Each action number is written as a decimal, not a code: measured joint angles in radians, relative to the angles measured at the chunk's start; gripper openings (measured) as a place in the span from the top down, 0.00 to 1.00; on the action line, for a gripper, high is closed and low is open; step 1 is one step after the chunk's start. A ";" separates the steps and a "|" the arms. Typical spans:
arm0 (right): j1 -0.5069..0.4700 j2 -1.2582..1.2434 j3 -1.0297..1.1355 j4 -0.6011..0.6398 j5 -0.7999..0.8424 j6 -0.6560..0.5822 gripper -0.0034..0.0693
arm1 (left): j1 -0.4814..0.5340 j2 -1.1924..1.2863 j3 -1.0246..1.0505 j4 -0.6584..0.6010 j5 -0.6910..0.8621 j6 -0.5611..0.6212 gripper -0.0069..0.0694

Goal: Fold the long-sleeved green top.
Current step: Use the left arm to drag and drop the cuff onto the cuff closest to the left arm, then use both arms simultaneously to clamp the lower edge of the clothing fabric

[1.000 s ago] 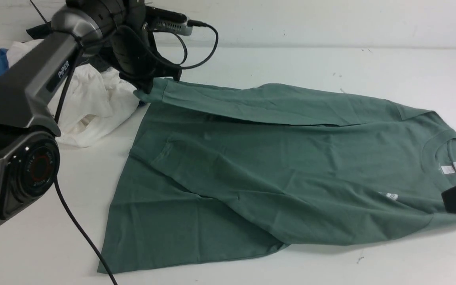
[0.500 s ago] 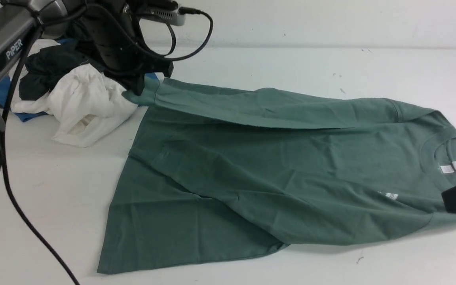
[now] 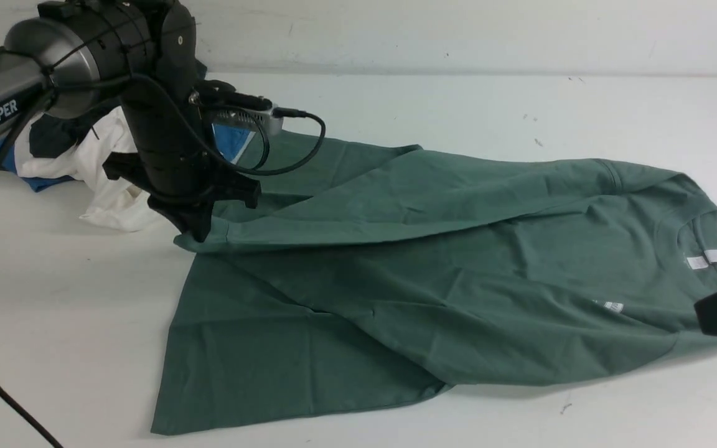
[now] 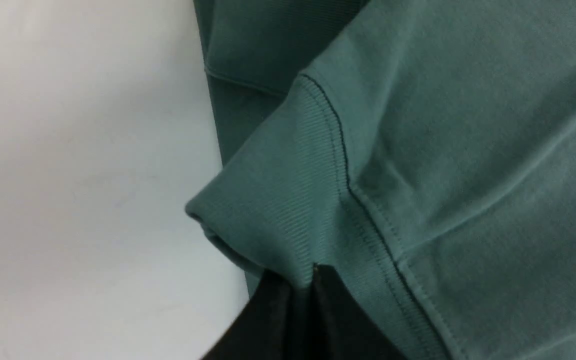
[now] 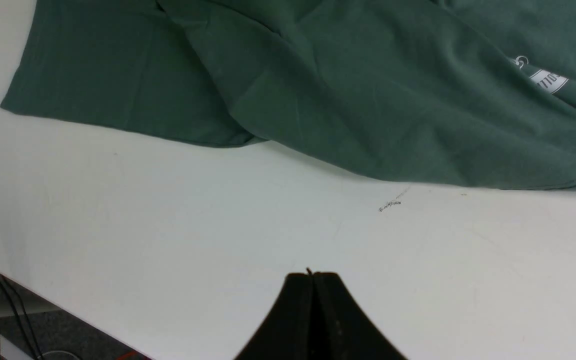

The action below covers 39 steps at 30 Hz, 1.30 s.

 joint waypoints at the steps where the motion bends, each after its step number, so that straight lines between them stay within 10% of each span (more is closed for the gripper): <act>1: 0.000 0.000 0.000 0.000 0.000 0.000 0.97 | 0.000 0.000 0.003 -0.020 0.000 -0.003 0.89; 19: 0.000 0.000 0.000 0.000 0.000 -0.002 0.97 | -0.043 -0.065 0.114 -0.107 -0.006 0.000 0.60; 39: 0.000 0.000 0.000 0.000 0.000 -0.015 0.97 | -0.048 -0.215 0.567 -0.046 -0.026 -0.081 0.58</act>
